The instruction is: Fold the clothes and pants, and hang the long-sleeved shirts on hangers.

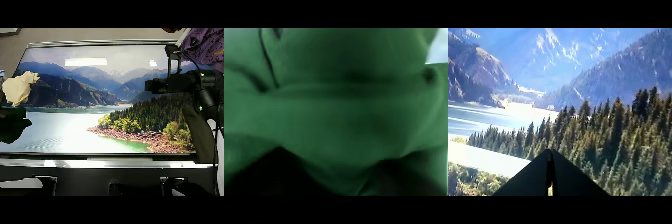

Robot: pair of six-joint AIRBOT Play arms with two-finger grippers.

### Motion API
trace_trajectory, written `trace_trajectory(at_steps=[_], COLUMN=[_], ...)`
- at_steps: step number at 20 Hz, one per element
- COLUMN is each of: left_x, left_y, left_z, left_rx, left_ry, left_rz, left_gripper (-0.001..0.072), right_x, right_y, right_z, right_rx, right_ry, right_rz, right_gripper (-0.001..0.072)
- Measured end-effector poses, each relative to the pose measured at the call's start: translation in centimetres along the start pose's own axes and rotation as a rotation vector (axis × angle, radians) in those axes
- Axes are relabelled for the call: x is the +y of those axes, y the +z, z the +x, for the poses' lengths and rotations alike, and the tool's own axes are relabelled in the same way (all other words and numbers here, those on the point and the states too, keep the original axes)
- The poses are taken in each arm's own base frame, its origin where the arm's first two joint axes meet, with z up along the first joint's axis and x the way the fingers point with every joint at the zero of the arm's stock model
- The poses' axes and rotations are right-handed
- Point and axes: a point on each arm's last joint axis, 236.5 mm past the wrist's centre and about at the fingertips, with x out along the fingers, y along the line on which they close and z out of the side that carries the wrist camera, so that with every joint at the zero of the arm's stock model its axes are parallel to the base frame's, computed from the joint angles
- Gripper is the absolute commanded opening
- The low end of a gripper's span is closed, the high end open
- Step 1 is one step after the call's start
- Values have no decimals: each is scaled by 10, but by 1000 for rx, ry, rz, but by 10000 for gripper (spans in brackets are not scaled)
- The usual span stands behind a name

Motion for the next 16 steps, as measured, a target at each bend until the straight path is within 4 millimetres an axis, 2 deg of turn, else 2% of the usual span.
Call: trace_trajectory(at_steps=[2,4,6,8,9,10,12,15,16], left_x=[-2,-15,-47,-96,-127,-160,-233,-323,-348], left_y=[-1,-2,-8,-21,-34,-50,-100,-200,-238], left_z=[2,-5,-21,-44,-60,-76,-112,-159,-173], left_rx=[2,-4,-7,-7,-3,6,41,128,157], left_ry=[-3,-24,-79,-157,-209,-267,-407,-593,-646], left_rz=[3,15,43,101,145,192,307,468,514], left_gripper=[21,20,19,19,19,19,20,19,20], right_x=[0,0,0,-1,-1,-2,-4,-16,-21], right_y=[0,-1,-6,-15,-21,-27,-36,-45,-48], right_z=[0,0,0,-1,-2,-4,-10,-25,-30], right_rx=[0,4,24,62,87,113,151,182,192], right_ry=[0,-1,-2,-4,-6,-8,-18,-72,-97], right_rz=[0,0,0,0,0,-1,-7,-38,-54], right_gripper=[37,36,35,34,35,35,35,52,115])
